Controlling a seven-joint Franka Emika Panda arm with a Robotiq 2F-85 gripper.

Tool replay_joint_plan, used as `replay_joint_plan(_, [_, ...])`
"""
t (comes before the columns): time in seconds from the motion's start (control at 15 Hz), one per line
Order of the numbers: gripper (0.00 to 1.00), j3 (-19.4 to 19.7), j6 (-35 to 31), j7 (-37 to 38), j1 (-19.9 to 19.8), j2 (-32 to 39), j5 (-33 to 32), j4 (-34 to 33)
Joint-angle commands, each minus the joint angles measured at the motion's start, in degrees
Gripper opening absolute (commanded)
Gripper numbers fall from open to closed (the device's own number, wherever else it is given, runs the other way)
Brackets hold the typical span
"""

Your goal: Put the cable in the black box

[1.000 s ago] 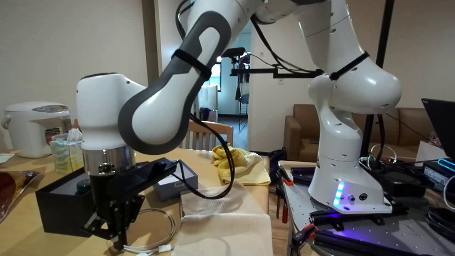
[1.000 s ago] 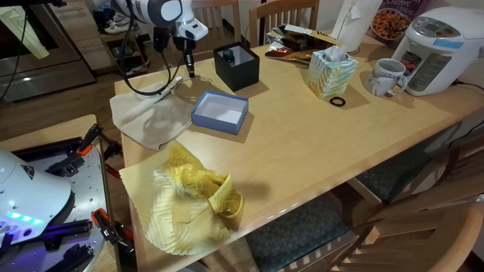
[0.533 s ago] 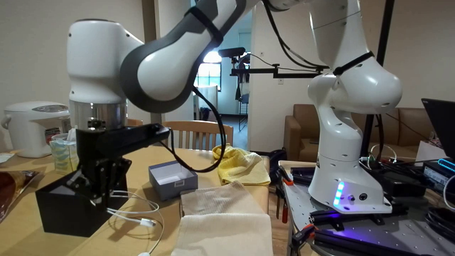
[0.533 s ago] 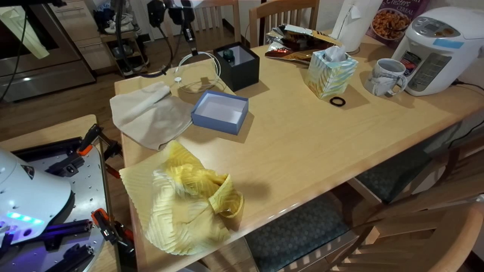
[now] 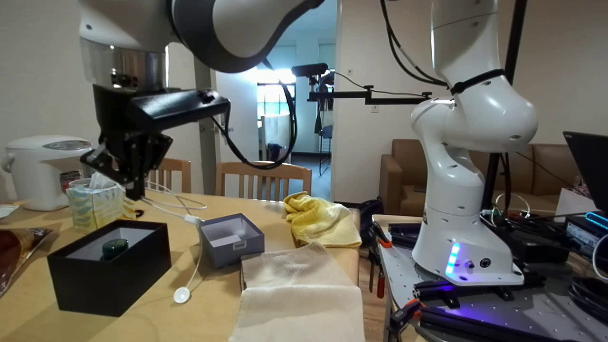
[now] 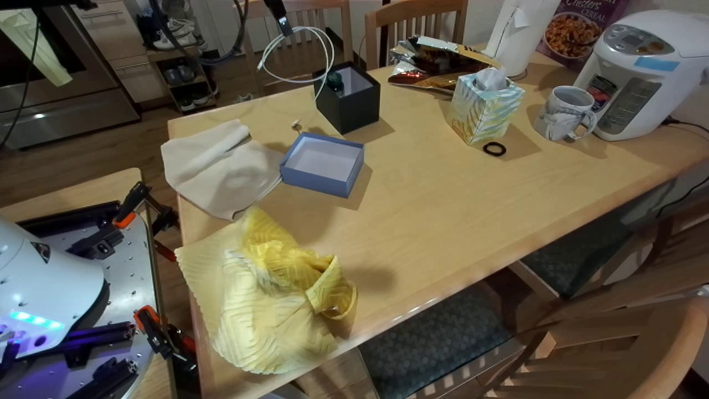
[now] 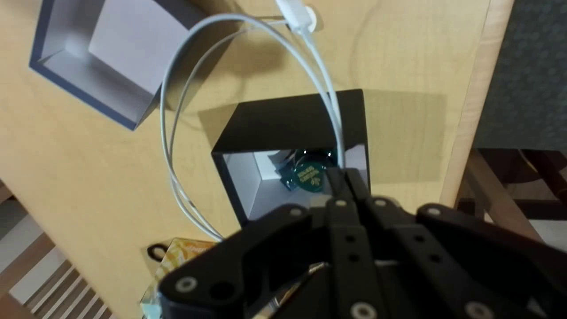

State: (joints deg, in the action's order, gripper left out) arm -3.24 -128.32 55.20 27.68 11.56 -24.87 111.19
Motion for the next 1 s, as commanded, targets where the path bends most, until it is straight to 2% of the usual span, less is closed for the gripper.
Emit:
replay_joint_plan(0.0, [0.01, -3.0, 4.6, 3.6, -1.3, -2.1, -6.4, -2.2])
replay_joint_plan(0.53, [0.01, -6.0, 0.7, 4.6, -2.8, -2.5, -16.6, -4.7])
replay_joint_plan(0.93, [0.01, -7.4, 1.2, 7.5, -2.9, -4.0, -22.9, -6.9])
